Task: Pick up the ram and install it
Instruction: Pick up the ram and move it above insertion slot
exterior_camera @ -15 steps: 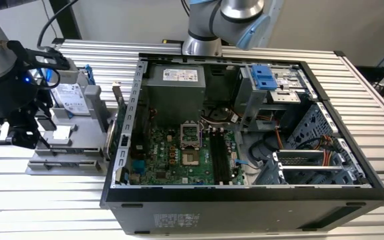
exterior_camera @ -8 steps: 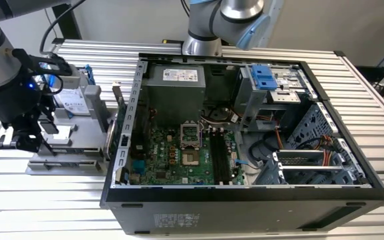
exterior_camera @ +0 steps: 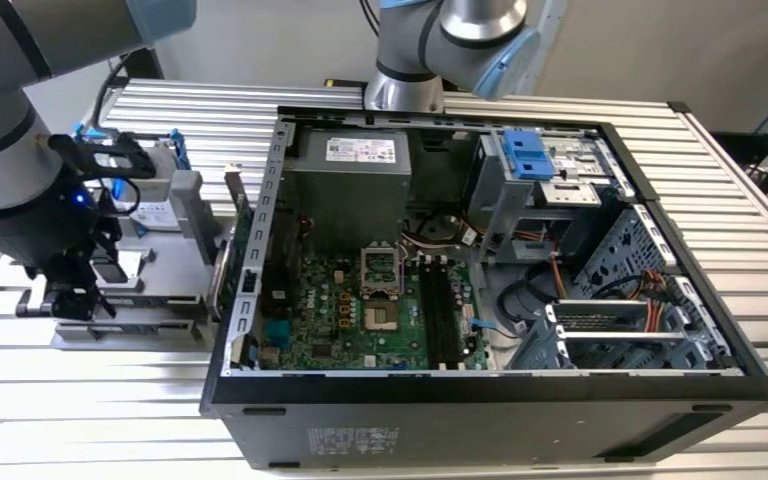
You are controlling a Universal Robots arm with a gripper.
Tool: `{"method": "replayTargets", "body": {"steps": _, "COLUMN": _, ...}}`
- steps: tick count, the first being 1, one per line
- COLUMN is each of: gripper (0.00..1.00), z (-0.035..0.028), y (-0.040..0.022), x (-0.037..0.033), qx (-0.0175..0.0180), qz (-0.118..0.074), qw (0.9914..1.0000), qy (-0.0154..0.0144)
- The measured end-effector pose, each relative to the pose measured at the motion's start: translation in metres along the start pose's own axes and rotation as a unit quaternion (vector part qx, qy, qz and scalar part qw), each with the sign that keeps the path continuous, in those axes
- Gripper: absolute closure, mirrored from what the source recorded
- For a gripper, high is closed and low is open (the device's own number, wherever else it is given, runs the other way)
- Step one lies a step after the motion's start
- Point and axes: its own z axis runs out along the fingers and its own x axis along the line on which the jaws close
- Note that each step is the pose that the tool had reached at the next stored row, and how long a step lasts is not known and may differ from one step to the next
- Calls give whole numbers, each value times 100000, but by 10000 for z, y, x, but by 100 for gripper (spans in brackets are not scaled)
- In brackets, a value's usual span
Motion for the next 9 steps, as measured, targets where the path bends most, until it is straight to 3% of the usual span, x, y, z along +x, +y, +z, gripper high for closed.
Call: {"method": "replayTargets", "body": {"steps": 9, "gripper": 0, "z": 164, "y": -2, "x": 13, "qx": -1, "qz": 2, "qw": 100000, "qy": 2}}
